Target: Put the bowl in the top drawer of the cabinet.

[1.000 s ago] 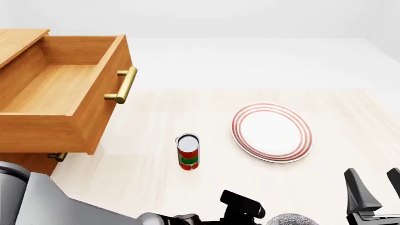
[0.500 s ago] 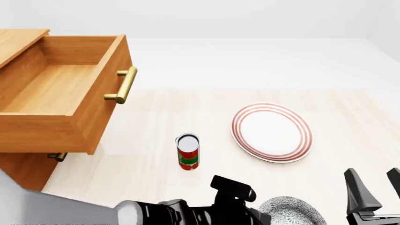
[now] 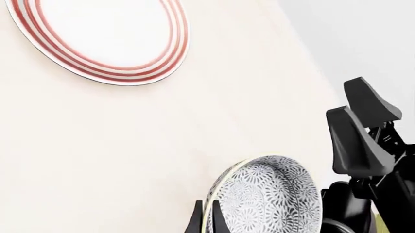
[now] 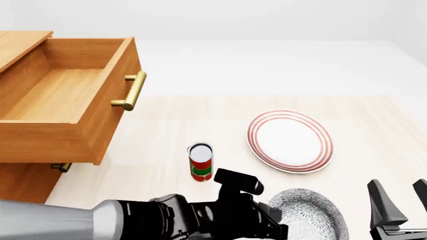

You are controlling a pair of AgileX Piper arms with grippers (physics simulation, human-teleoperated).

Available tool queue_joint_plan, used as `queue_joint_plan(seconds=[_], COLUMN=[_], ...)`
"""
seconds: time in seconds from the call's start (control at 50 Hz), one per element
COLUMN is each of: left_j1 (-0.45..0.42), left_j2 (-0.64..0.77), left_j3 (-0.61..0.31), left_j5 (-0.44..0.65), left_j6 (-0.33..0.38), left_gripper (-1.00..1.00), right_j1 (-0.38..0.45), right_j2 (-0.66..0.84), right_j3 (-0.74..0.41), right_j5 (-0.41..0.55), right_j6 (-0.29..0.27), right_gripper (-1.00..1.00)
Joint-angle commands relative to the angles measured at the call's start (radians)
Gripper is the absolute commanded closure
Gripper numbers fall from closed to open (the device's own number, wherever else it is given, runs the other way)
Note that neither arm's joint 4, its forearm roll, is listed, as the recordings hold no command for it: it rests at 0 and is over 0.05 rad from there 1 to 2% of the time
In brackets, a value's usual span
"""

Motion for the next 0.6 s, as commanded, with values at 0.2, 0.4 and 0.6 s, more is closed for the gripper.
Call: queue_joint_plan(seconds=[0.2, 0.4, 0.6], left_j1=[0.039, 0.058, 0.072], left_j2=[-0.101, -0.141, -0.175], left_j3=[-0.022, -0.027, -0.044], left_j5=[0.073, 0.104, 0.144], left_j6=[0.018, 0.031, 0.035], left_gripper=[1.0, 1.0, 1.0], right_j1=[0.0, 0.0, 0.0], right_j2=[0.0, 0.0, 0.0], right_j3=[0.0, 0.0, 0.0], right_j5=[0.0, 0.0, 0.0], right_j6=[0.0, 0.0, 0.0], right_gripper=[-1.0, -1.0, -1.0])
